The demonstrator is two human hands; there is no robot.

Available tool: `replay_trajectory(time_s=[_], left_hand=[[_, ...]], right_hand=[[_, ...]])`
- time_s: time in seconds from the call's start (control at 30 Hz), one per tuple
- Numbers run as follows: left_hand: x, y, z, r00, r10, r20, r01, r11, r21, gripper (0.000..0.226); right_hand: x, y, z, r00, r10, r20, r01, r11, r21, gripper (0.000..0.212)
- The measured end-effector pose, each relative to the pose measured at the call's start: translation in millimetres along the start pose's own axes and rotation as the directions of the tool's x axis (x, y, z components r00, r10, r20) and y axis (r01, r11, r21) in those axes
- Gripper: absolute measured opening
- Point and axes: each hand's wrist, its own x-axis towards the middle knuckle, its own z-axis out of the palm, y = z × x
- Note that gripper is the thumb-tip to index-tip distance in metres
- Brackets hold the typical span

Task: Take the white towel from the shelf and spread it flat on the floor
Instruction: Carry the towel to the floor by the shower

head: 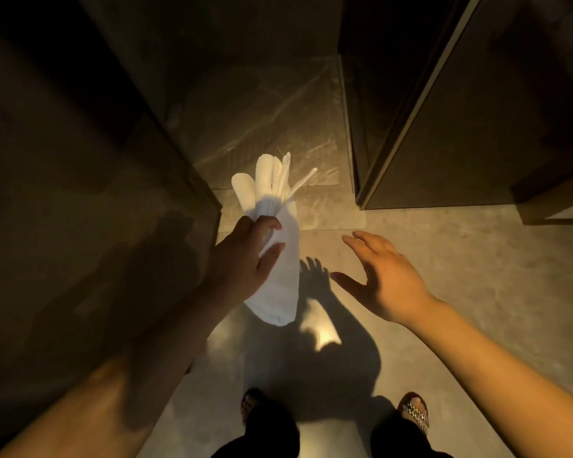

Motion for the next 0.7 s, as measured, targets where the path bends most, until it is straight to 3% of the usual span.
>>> replay_trajectory(time_s=[0.1, 0.23, 0.4, 0.57, 0.7], left_hand=[[22.9, -16.4, 109.0, 0.999, -0.049, 0.021, 0.05, 0.996, -0.068, 0.032], [45.9, -37.6, 249.8, 0.999, -0.003, -0.044, 0.001, 0.999, -0.045, 0.038], [68.1, -55.0, 401.1, 0.997, -0.035, -0.069, 0.035, 0.999, 0.001, 0.027], [90.7, -52.3, 509.0, 0.99, 0.085, -0.115, -0.083, 0.996, 0.026, 0.028], [90.7, -41.3, 554.7, 0.99, 0.033, -0.138, -0.027, 0.999, 0.044, 0.029]], right_hand=[[42.0, 66.2, 65.0, 1.0, -0.02, -0.009, 0.02, 0.998, -0.054, 0.07], [90.9, 155.3, 158.2, 0.998, -0.043, -0.044, 0.039, 0.996, -0.08, 0.068], [143.9, 262.8, 269.5, 0.996, -0.023, -0.083, 0.01, 0.987, -0.162, 0.07], [184.9, 352.9, 346.4, 0.986, -0.072, -0.154, 0.049, 0.988, -0.146, 0.073], [191.3, 382.2, 383.3, 0.98, -0.064, -0.187, 0.073, 0.997, 0.041, 0.069]])
